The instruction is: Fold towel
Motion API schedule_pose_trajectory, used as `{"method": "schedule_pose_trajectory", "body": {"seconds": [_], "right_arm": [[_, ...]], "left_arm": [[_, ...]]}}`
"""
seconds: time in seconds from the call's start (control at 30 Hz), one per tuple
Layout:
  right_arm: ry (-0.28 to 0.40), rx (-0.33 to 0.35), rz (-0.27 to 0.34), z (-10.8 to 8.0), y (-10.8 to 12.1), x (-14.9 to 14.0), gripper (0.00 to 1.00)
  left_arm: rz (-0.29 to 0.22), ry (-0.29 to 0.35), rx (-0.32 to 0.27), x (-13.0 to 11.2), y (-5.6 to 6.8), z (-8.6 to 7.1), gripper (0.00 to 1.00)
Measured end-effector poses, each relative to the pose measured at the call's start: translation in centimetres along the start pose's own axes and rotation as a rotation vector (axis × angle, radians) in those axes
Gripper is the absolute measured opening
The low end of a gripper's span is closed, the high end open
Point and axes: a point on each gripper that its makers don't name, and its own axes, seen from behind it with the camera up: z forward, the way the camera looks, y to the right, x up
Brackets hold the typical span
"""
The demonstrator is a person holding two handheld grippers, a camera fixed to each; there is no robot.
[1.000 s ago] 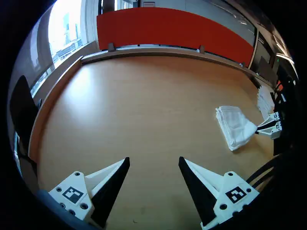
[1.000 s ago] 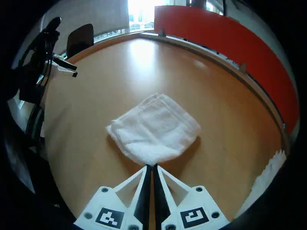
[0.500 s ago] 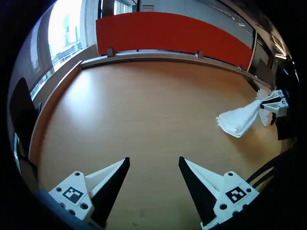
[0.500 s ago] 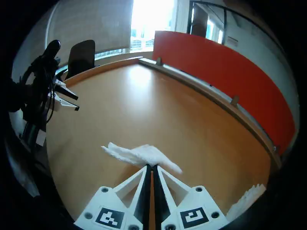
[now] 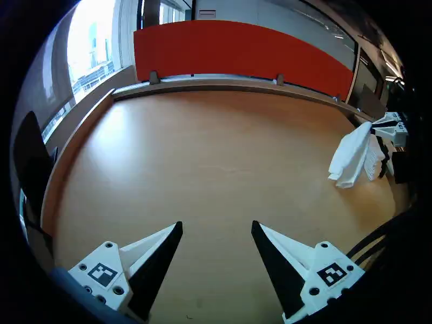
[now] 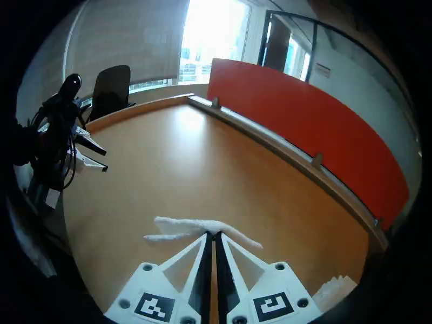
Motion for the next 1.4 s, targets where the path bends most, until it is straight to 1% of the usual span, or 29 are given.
{"method": "schedule_pose_trajectory", "body": {"seconds": [0.2, 0.47, 0.6, 1.1, 1.4], "right_arm": [[0.008, -0.02, 0.018, -1.2, 2.0, 0.6, 0.04], [0.004, -0.059, 0.015, -2.8, 5.5, 1.0, 0.04], [0.004, -0.081, 0.024, -3.7, 7.3, 1.2, 0.03], [0.005, -0.176, 0.082, -6.9, 14.9, 1.1, 0.03], [-0.024, -0.241, 0.083, -9.0, 19.9, 0.5, 0.03]], "left_arm": [[0.009, 0.002, -0.003, 0.2, 0.3, 0.0, 0.95], [0.012, 0.006, -0.005, 0.6, 0.5, 0.2, 0.95], [0.014, 0.006, -0.005, 0.7, 0.5, 0.3, 0.95], [0.02, 0.006, 0.001, 1.4, 0.2, 0.5, 0.95], [0.024, 0.004, 0.005, 1.4, 0.1, 0.5, 0.95]]}}
